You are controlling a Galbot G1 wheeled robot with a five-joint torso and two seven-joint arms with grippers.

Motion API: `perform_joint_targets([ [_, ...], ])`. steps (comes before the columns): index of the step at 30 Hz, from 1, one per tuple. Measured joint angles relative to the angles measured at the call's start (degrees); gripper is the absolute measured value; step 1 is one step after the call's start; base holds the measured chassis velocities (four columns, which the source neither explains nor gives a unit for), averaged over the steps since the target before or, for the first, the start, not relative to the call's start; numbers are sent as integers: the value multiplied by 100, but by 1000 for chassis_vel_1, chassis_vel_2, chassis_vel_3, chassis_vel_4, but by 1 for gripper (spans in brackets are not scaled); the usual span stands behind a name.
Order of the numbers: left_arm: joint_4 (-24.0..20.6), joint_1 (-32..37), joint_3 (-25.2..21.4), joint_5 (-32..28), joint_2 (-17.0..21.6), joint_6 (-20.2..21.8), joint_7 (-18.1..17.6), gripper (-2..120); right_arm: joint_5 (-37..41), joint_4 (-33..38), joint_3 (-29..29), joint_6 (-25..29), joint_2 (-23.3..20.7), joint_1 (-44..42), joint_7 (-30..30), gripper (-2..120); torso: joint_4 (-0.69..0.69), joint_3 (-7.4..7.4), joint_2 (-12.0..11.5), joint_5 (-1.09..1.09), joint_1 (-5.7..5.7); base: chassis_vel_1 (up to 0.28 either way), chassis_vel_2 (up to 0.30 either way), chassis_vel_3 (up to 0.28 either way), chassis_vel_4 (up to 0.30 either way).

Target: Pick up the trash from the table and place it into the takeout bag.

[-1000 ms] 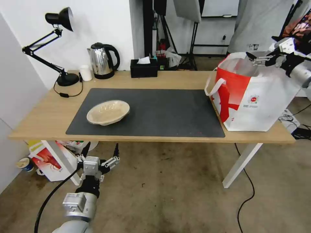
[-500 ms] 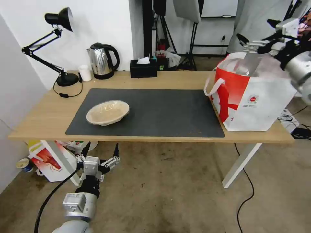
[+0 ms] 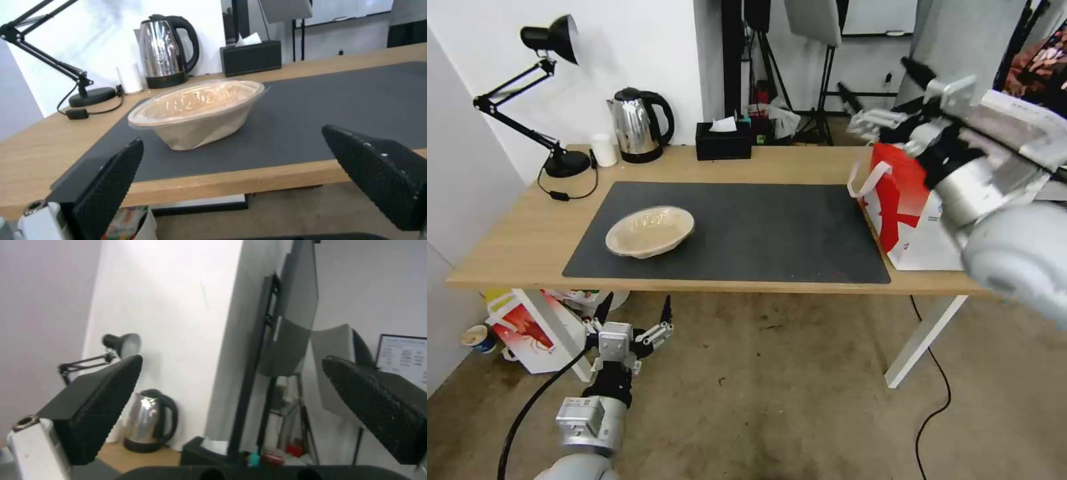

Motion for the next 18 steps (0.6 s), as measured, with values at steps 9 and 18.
perform_joint_targets([
  [9, 0, 0, 0, 0, 0, 0, 0, 100, -1162, 225, 1125, 322, 859, -2068, -424, 100, 0, 0, 0, -1, -1, 0, 0, 0, 0],
  [18, 0, -1, -1, 0, 2, 0, 0, 100, -2422, 293, 1909, 864, 2358, -3804, -911, 100, -2, 0, 0, 2, -1, 0, 0, 0, 0],
])
